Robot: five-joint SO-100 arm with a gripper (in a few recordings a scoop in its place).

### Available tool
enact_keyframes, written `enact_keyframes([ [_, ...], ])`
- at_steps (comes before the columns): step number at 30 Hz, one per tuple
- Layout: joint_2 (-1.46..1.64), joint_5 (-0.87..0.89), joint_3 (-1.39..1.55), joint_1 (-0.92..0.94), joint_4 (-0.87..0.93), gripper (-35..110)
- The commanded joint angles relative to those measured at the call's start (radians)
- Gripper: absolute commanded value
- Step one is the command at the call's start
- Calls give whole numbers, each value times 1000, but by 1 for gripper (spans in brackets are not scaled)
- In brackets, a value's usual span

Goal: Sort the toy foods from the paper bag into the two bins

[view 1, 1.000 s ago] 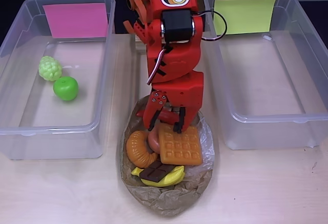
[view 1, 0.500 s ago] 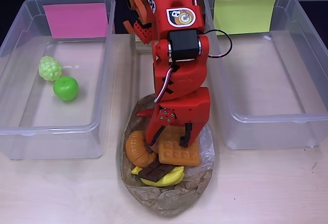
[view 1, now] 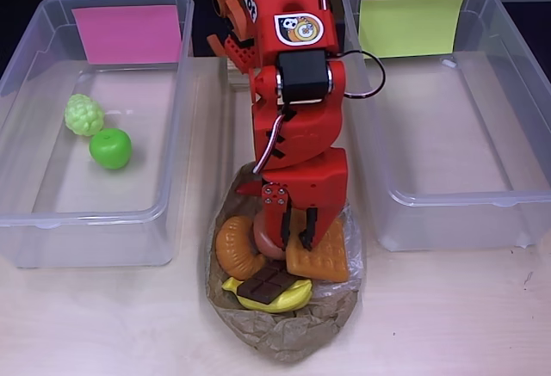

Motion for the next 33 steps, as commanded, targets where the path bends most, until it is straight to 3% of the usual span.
enact_keyframes([
  [1, 28, 0, -11, -18, 31, 0],
  [10, 87, -18, -64, -14, 152, 0],
  [24, 129, -69, -465, -9, 621, 0],
  [33, 431, -103, -336, 5, 683, 0],
])
